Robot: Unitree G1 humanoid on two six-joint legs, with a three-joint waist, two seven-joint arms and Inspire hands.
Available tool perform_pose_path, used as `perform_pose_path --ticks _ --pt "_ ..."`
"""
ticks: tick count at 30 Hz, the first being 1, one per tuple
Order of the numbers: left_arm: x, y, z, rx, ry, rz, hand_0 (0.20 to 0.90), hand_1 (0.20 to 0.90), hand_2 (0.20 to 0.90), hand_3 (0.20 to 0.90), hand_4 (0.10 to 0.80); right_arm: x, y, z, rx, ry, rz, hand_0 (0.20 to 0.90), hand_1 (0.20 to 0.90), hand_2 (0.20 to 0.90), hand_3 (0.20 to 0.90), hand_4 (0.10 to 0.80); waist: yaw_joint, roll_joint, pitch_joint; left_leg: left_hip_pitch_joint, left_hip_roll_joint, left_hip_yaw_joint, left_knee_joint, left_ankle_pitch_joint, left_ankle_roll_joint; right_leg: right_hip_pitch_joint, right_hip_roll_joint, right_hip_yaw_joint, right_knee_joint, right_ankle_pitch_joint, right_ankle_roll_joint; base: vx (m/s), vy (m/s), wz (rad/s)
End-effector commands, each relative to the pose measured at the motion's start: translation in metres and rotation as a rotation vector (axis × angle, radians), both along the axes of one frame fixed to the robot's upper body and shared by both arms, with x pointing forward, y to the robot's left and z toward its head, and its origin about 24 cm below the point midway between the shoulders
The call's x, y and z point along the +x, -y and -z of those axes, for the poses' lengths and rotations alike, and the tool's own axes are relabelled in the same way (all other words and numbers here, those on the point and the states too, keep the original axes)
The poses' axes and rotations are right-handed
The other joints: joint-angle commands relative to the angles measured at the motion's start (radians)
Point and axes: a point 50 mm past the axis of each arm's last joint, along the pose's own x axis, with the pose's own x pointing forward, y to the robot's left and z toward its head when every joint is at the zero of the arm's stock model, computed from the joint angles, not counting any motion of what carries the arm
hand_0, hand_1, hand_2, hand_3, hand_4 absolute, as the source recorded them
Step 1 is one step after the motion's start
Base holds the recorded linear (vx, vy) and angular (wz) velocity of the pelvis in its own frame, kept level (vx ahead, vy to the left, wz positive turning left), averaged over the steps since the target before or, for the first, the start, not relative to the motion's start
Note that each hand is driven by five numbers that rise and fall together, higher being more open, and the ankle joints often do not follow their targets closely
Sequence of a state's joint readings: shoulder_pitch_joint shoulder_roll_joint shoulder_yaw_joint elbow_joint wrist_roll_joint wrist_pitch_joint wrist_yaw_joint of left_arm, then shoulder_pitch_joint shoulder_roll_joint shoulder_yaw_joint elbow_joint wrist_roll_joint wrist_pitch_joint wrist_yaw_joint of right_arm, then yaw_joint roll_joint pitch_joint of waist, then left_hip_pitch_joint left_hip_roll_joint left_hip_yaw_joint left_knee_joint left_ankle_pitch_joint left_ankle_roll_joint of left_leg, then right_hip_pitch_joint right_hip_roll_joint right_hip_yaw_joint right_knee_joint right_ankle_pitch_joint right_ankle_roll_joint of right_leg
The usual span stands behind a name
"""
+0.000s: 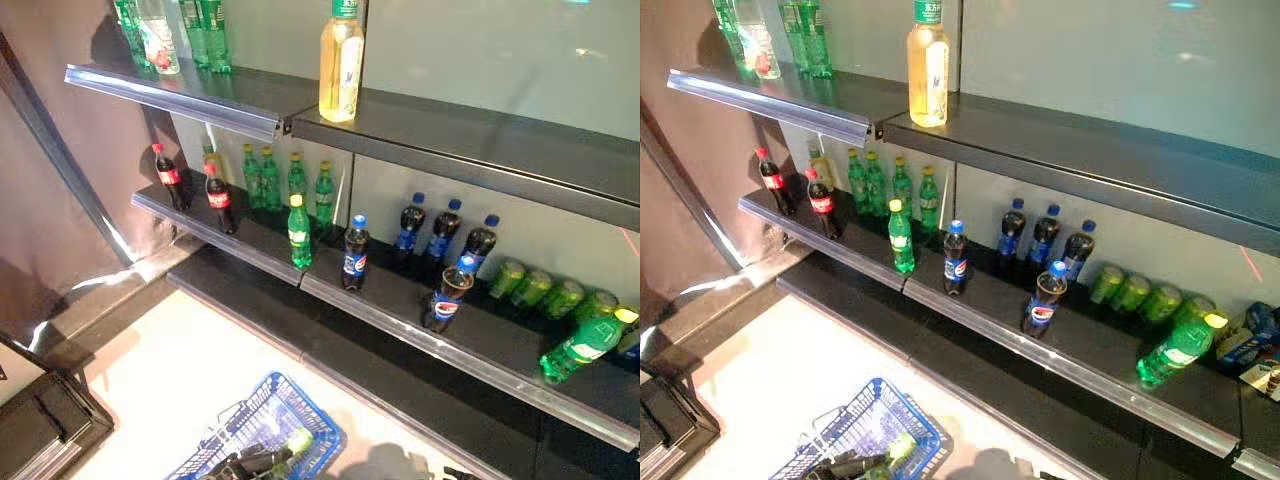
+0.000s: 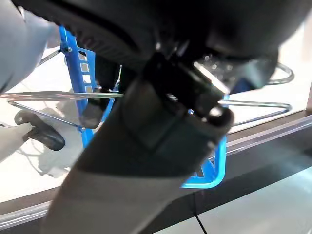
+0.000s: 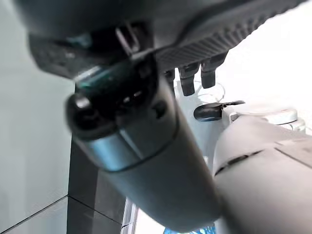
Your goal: Pick up the drink and place into the basket.
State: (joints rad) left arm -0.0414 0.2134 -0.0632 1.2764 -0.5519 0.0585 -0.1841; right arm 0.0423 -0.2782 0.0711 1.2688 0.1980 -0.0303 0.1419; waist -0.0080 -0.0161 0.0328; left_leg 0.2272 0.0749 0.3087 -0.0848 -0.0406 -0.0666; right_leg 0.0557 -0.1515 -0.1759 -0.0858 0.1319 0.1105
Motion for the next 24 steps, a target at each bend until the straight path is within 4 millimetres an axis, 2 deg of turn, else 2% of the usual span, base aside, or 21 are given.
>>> perform_pose_path --ticks 1,24 --pt "0.0023 -0.0313 -0.0081 0.093 0.020 0.066 0.300 0.300 0.300 0.200 0.100 0.0048 0.0153 -0.0036 -0.077 -0.043 -0.041 0.900 0.900 0.900 0.900 0.800 -0.017 0.023 0.021 -0.049 -0.039 -0.043 0.000 -0.008 0.033 0.065 0.027 -0.006 0.019 -0.107 0.010 0.000 0.000 0.00" --pt "0.0086 -0.0331 -0.0107 0.084 0.056 0.057 0.300 0.300 0.300 0.200 0.100 0.0101 0.0178 -0.0052 -0.083 -0.041 -0.059 0.900 0.900 0.900 0.900 0.800 -0.006 0.021 0.019 -0.047 -0.042 -0.059 0.001 -0.015 0.037 0.069 0.026 -0.014 0.032 -0.120 0.009 0.002 -0.001 -0.01"
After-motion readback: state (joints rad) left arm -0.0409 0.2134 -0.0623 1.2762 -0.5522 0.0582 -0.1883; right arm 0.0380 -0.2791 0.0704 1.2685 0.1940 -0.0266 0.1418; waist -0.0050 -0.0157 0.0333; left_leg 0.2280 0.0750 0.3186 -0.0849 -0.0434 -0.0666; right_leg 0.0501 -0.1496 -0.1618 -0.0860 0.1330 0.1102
